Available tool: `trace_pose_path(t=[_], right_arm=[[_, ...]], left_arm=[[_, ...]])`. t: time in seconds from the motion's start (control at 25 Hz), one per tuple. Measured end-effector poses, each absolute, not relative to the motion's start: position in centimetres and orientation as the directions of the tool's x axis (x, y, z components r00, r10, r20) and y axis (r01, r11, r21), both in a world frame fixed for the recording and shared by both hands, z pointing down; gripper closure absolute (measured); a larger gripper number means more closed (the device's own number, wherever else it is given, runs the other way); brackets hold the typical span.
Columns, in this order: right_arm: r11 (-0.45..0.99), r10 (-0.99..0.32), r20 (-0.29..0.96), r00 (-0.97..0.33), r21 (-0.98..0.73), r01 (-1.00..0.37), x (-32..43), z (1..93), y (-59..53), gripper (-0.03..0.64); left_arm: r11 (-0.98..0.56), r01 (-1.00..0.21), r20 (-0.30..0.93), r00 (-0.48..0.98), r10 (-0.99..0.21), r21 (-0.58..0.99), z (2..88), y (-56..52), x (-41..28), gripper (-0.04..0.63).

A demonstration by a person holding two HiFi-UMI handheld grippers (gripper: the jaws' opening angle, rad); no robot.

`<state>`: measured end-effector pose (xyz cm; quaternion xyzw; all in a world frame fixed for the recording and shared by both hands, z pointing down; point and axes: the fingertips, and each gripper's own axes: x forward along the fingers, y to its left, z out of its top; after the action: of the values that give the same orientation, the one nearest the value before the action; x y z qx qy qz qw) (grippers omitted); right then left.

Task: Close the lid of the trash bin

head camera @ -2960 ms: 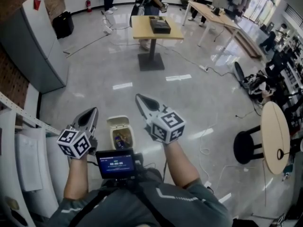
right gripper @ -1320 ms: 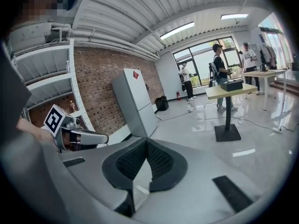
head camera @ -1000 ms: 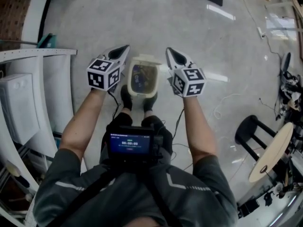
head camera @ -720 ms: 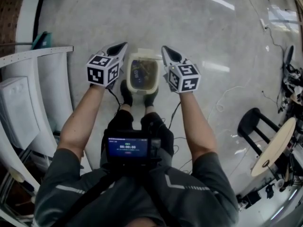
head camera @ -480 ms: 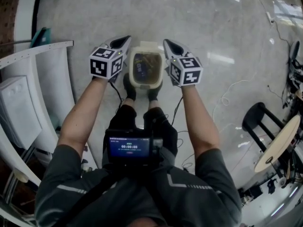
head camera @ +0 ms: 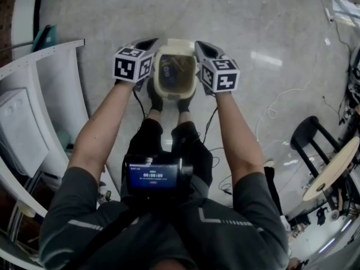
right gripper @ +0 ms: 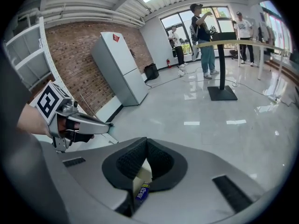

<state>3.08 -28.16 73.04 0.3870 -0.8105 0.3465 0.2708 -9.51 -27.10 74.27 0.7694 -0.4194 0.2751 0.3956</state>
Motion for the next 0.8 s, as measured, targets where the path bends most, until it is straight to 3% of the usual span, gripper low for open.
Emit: trace_pose_path(t=[0.36, 0.8], right_arm=[[0.431, -0.425, 0.712, -0.560, -0.385, -0.816, 3.5, 73.8, -25.5, 0.607], [0.440, -0.314, 0.783, -0.537, -0.381, -0.813, 5.4, 76.4, -16.5, 0.607]], left_arm=[[-0.412, -0.828, 0.772, 0.530, -0.350, 0.382, 75.0, -24.4, -8.0, 0.595], [-0.449, -0.789, 0.799, 0.555, -0.231, 0.419, 76.8, -15.2, -5.6, 0.595]])
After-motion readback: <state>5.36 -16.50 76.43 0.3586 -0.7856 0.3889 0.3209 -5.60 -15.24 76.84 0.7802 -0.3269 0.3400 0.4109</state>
